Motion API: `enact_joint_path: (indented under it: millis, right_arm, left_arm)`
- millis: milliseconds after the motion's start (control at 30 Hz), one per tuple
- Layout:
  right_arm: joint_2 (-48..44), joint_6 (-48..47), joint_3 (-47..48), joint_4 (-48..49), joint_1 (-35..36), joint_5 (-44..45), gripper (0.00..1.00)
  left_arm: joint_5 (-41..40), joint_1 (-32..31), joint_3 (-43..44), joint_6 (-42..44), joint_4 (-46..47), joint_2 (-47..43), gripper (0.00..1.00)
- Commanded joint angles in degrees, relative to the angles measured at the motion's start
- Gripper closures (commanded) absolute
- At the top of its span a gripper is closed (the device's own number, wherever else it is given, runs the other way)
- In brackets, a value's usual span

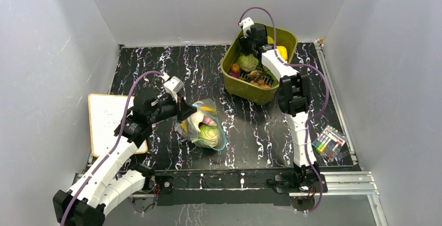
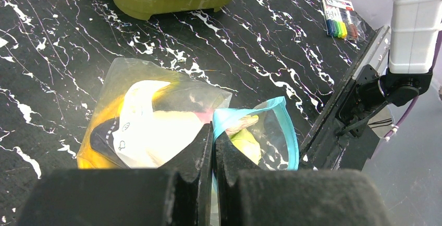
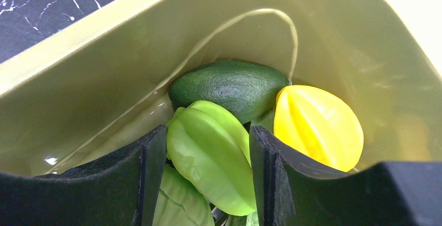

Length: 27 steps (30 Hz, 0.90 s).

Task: Place the food in the zip-top bag and seal the zipper
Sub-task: Pick up the fake fruit from the bin.

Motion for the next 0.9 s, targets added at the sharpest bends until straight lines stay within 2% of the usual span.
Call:
enact_joint_path:
  millis: [0, 367, 867]
  right_arm:
    - [-0.67, -2.11, 1.31, 1.97, -0.84, 6.17, 0.47]
    - [-7.49, -1.32, -6.01, 5.42, -0.85, 6.18, 0.56]
    - [-15.68, 1.4, -12.64, 5.03, -0.89, 6.59, 0.61]
  left_arm:
    - [-0.34, -0.18, -0.15, 0.9, -0.12, -0.45, 1.0]
    - [-0.72, -0.18, -0.13, 0.8, -0.12, -0.78, 1.0]
    - [-2.19, -0.1, -0.7, 0.43, -0.12, -1.63, 1.0]
